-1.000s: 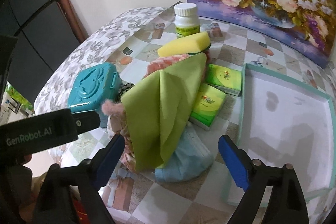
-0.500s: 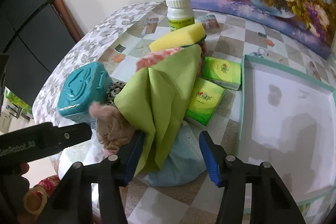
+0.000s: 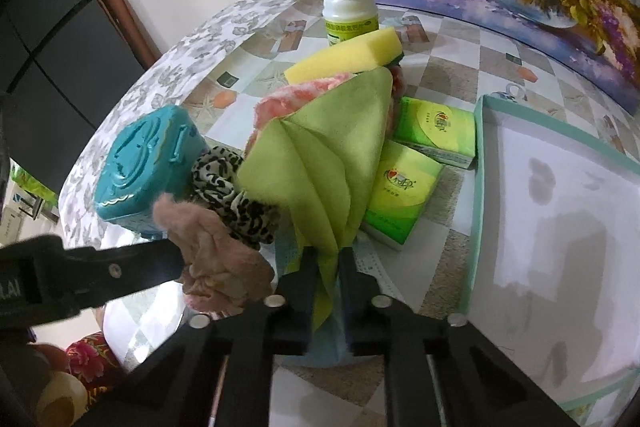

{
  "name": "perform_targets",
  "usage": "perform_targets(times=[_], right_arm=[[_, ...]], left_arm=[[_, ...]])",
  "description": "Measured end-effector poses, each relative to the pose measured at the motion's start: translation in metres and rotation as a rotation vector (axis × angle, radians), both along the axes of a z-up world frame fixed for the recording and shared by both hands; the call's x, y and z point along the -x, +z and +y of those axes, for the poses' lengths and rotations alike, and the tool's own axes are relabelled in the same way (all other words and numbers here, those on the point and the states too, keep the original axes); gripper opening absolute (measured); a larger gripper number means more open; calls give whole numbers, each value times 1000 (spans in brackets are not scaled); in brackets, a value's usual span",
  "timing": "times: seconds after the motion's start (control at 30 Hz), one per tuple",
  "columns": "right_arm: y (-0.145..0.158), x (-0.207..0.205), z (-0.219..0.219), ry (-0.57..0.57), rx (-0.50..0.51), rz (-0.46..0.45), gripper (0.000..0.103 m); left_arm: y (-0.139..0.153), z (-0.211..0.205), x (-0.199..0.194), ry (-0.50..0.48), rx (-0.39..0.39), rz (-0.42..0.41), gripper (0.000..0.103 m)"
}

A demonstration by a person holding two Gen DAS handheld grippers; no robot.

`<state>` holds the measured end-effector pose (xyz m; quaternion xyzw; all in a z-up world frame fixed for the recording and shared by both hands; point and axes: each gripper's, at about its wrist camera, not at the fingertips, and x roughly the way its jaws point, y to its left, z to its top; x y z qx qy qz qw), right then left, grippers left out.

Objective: Organize soft objects
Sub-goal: 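Reach the right tool to the green cloth while the left tool approaches the pink scrunchie, then grasp the green cloth with the right tool while the left tool grasps the pink scrunchie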

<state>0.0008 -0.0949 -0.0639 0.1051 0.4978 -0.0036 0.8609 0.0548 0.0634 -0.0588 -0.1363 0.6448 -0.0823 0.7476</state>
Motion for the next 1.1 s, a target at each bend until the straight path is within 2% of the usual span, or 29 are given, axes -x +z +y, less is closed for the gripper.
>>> perform_targets(times=[0.17, 0.3, 0.43, 0.53, 0.6, 0.77, 0.9, 1.1], right_arm=[[1, 2, -3, -4, -18, 1, 8], [1, 2, -4, -3, -29, 2, 8], [0, 3, -5, 0, -37, 6, 8], [-2, 2, -5, 3, -42, 11, 8], [-2, 2, -5, 4, -42, 14, 8], [-5, 2, -2, 17, -28, 26, 8], [-4, 2, -4, 9, -37, 22, 8], [-4, 2, -3, 12, -37, 17, 8]], left_arm=[[-3, -21, -4, -45, -14, -20, 100], [-8, -35, -8, -86, -18, -27, 86], [-12, -50, -11, -119, -21, -31, 77], [-17, -55, -15, -138, -14, -3, 60], [-21, -57, -16, -142, 23, 9, 42], [-21, -62, -17, -151, 53, 1, 18], [-20, -54, -17, -126, 83, 9, 12], [-18, -36, -18, -57, 113, 9, 10]])
